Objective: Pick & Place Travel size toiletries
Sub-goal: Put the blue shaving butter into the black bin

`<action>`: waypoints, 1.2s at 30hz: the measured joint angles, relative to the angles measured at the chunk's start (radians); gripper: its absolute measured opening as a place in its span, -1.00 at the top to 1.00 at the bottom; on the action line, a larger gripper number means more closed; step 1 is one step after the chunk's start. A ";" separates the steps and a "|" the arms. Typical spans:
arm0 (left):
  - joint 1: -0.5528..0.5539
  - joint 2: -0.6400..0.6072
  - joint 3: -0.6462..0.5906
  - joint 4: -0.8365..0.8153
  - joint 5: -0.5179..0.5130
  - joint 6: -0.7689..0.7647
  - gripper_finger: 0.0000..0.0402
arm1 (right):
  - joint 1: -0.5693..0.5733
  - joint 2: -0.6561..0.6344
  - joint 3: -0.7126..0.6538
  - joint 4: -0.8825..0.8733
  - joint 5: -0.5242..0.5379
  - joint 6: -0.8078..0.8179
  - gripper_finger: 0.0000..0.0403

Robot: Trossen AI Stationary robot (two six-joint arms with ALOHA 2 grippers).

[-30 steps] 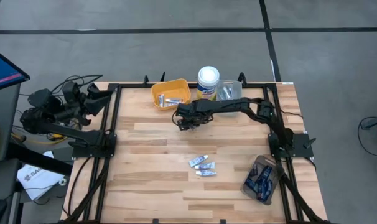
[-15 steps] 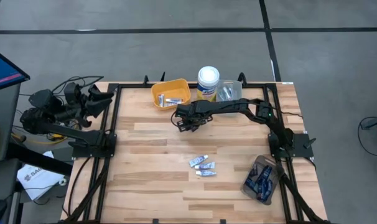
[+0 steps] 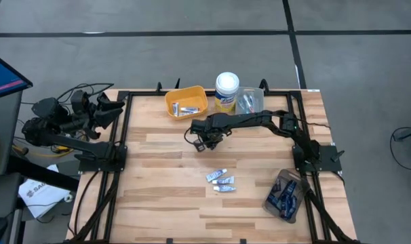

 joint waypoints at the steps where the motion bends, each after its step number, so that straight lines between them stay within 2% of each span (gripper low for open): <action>1: 0.000 0.000 0.000 -0.002 0.000 0.000 0.21 | 0.007 -0.004 0.008 -0.035 -0.005 -0.016 0.69; 9: 0.000 0.000 0.000 -0.101 -0.001 -0.006 0.21 | 0.098 -0.099 0.068 -0.216 -0.001 -0.048 0.71; 14: 0.000 0.000 0.000 -0.141 -0.001 -0.010 0.21 | 0.196 -0.192 0.066 -0.346 0.004 0.051 0.71; 19: 0.000 0.000 0.000 -0.161 -0.002 -0.002 0.21 | 0.310 -0.254 0.067 -0.473 0.017 0.219 0.71; 25: 0.000 0.000 0.000 -0.160 -0.007 0.000 0.21 | 0.459 -0.321 0.067 -0.639 0.009 0.494 0.71; 30: 0.000 0.000 0.000 -0.159 -0.011 0.001 0.21 | 0.576 -0.379 0.043 -0.639 -0.017 0.720 0.71; 36: 0.000 0.001 0.000 -0.160 -0.015 0.022 0.21 | 0.712 -0.398 -0.019 -0.634 -0.150 0.894 0.71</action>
